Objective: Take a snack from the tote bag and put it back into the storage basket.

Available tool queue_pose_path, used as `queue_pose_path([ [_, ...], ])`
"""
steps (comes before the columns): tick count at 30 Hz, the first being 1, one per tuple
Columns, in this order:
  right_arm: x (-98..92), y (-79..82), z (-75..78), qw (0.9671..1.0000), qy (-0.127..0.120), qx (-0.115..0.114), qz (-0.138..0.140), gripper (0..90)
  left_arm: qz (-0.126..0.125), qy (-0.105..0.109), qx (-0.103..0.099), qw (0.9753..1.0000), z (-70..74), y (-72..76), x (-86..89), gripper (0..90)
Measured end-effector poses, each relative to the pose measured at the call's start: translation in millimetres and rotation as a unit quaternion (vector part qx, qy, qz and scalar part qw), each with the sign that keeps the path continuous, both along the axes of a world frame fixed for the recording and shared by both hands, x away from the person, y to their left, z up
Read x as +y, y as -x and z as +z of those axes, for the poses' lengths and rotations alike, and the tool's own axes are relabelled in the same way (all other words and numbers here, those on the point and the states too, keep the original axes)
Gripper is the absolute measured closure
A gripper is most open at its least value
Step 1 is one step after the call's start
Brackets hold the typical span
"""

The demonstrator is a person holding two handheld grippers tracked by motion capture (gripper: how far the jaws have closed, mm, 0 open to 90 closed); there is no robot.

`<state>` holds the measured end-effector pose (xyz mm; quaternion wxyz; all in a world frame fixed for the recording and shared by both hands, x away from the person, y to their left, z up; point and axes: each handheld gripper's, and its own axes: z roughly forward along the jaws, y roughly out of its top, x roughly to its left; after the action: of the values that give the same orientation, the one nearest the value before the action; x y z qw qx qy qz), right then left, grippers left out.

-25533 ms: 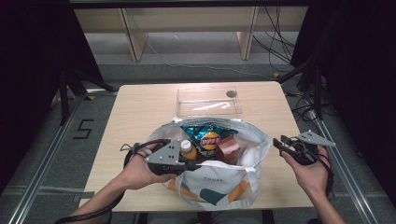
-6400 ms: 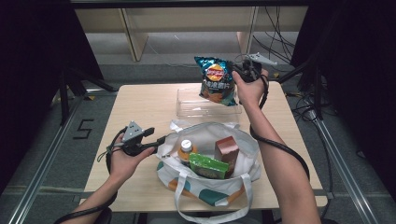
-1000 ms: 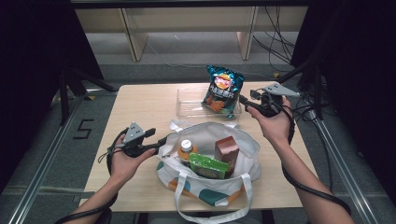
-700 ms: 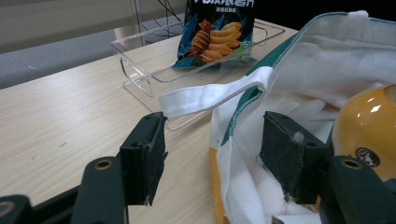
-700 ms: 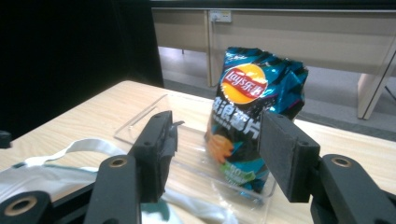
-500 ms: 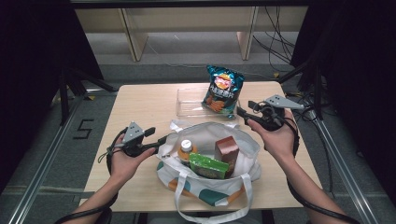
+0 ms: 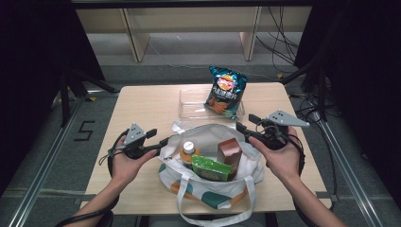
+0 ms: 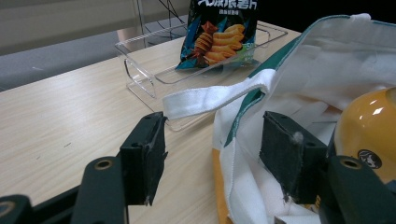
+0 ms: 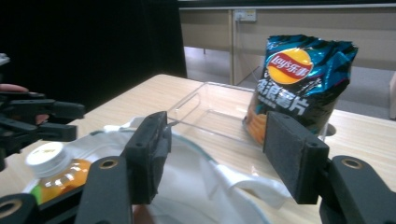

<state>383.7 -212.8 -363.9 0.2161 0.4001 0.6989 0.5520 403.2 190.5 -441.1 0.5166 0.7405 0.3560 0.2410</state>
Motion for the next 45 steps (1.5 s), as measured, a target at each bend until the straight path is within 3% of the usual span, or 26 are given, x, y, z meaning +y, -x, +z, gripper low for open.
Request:
queue_pose_path([
  [2, 1.1, 4.6, -0.9, 0.9999, 0.004, -0.009, 0.007, 39.6, 0.0, 0.0, 0.0, 1.0, 0.1, 0.2, 0.0, 39.5],
  [6, 6.3, 15.3, -3.3, 0.9999, 0.003, 0.001, 0.012, 38.1, 0.001, 0.0, 0.0, 1.0, 0.0, 0.1, -0.1, 39.4],
  [11, 13.4, 24.8, -2.9, 0.9993, 0.005, -0.011, 0.036, 36.0, 0.003, -0.005, -0.001, 1.0, 1.0, 0.7, 0.4, 39.5],
  [13, 17.4, 30.1, -1.5, 0.9992, -0.004, -0.006, 0.039, 34.4, 0.003, -0.001, -0.002, 1.0, 0.9, 0.6, 0.6, 39.5],
  [19, 26.4, 37.9, -3.6, 0.9986, 0.008, -0.015, 0.051, 30.8, 0.004, -0.001, -0.003, 1.0, 1.5, 0.9, 0.8, 39.5],
  [20, 28.1, 40.6, -4.1, 0.9988, 0.005, -0.001, 0.048, 30.2, 0.004, -0.001, -0.003, 1.0, 1.6, 1.0, 0.8, 39.5],
  [26, 33.1, 46.1, -8.3, 0.9992, 0.013, 0.006, 0.038, 25.1, 0.003, -0.002, -0.002, 1.0, 1.4, 1.0, 0.6, 39.5],
  [37, 40.2, 47.3, -20.1, 0.9983, 0.036, 0.012, 0.045, 20.3, 0.003, -0.001, -0.003, 1.0, 1.3, 0.8, 1.0, 39.5],
  [38, 42.0, 48.9, -21.2, 0.9986, 0.025, 0.024, 0.041, 20.2, 0.002, 0.001, -0.003, 1.0, 1.0, 0.5, 0.9, 39.5],
  [40, 42.5, 46.1, -23.9, 0.9981, 0.038, 0.011, 0.048, 19.7, 0.003, -0.001, -0.002, 1.0, 1.0, 0.7, 0.8, 39.5],
  [43, 42.5, 44.8, -25.8, 0.9979, 0.046, 0.016, 0.042, 18.9, 0.003, -0.002, -0.003, 1.0, 1.5, 1.0, 0.9, 39.5],
  [44, 44.1, 46.0, -26.4, 0.9981, 0.034, 0.031, 0.041, 18.7, 0.003, -0.002, -0.003, 1.0, 1.4, 0.9, 0.9, 39.5],
  [45, 44.9, 45.6, -27.6, 0.9984, 0.032, 0.03, 0.037, 18.5, 0.003, -0.002, -0.003, 1.0, 1.3, 0.9, 0.8, 39.5],
])
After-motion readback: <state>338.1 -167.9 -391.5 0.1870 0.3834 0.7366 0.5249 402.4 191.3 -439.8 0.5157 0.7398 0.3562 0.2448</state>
